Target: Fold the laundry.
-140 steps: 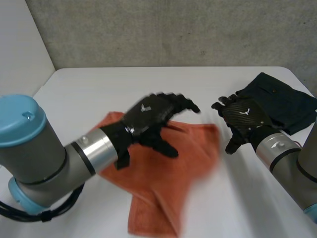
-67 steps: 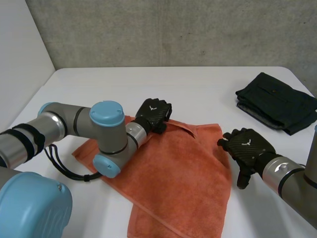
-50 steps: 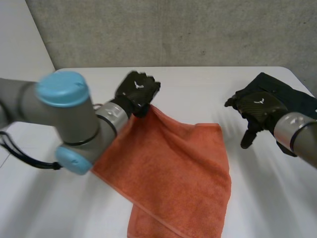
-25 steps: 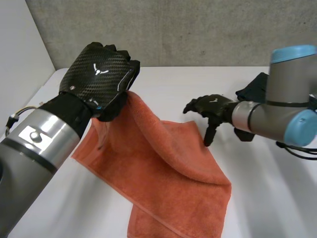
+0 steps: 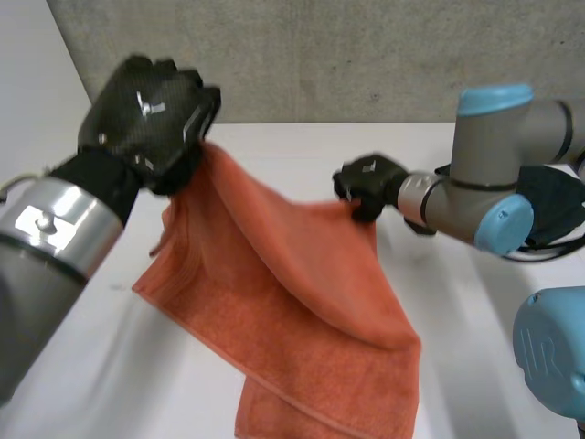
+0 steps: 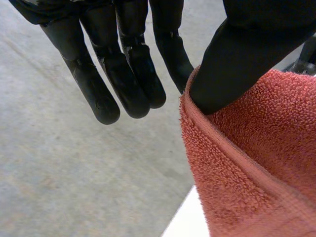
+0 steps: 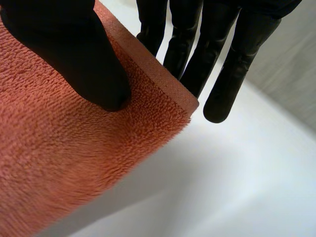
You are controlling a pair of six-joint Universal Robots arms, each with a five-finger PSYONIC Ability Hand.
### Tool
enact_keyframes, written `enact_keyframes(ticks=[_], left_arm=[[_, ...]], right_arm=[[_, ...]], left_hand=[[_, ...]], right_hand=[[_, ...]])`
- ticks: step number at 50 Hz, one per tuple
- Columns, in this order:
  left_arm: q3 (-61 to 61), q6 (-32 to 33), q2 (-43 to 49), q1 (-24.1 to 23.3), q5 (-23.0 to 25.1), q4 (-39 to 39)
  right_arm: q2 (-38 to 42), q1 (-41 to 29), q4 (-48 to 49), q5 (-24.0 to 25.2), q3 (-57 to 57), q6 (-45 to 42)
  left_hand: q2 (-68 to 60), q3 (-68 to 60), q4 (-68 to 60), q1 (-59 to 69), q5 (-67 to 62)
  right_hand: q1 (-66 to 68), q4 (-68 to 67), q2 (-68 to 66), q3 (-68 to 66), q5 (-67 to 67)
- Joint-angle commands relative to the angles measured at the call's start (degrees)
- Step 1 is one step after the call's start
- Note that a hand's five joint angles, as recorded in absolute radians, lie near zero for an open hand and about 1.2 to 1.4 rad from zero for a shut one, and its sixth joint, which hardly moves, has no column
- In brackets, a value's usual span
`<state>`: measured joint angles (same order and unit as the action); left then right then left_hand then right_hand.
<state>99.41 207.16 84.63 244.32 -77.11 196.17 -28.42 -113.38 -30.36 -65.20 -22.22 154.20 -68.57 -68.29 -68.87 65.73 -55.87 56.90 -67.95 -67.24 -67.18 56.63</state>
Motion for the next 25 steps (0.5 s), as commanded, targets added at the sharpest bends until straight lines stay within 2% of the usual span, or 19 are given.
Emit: enact_keyframes(ticks=[1,6,12,18,19,25], left_arm=[[-18.9,-0.1,12.9,2.8,-1.0,6.1],[-34.9,-0.1,19.2,4.3,-3.8,6.3],[-46.1,-0.6,22.3,4.4,-6.0,7.3],[-39.3,-1.0,21.9,3.7,-5.3,7.7],[-37.4,-1.0,21.6,3.8,-5.2,7.8],[-20.3,-1.0,19.1,4.1,-4.8,9.3]], right_arm=[[-4.9,0.0,9.7,-9.6,13.9,3.1],[-13.5,0.1,16.4,-11.2,14.6,4.3],[-23.4,0.1,17.9,-11.7,5.4,3.7],[-32.1,0.5,17.3,-12.1,-9.7,2.2],[-34.8,0.6,17.4,-12.1,-15.2,1.2],[-41.3,0.6,18.3,-11.7,-35.4,-3.6]], left_hand=[[-11.4,-11.7,-11.1,14.3,-14.1],[-11.4,-11.7,-11.1,14.3,-14.1],[-11.4,-11.7,-11.1,14.3,-14.1],[-11.4,-11.7,-11.1,14.3,-14.1],[-11.4,-11.7,-11.1,14.3,-14.1],[-11.4,-11.7,-11.1,14.3,-14.1]], right_hand=[[23.1,-12.1,-12.8,-12.8,13.4],[23.1,-12.1,-12.8,-12.8,13.4],[23.1,-12.1,-12.8,-12.8,13.4],[23.1,-12.1,-12.8,-12.8,13.4],[23.1,-12.1,-12.8,-12.8,13.4],[23.1,-12.1,-12.8,-12.8,13.4]])
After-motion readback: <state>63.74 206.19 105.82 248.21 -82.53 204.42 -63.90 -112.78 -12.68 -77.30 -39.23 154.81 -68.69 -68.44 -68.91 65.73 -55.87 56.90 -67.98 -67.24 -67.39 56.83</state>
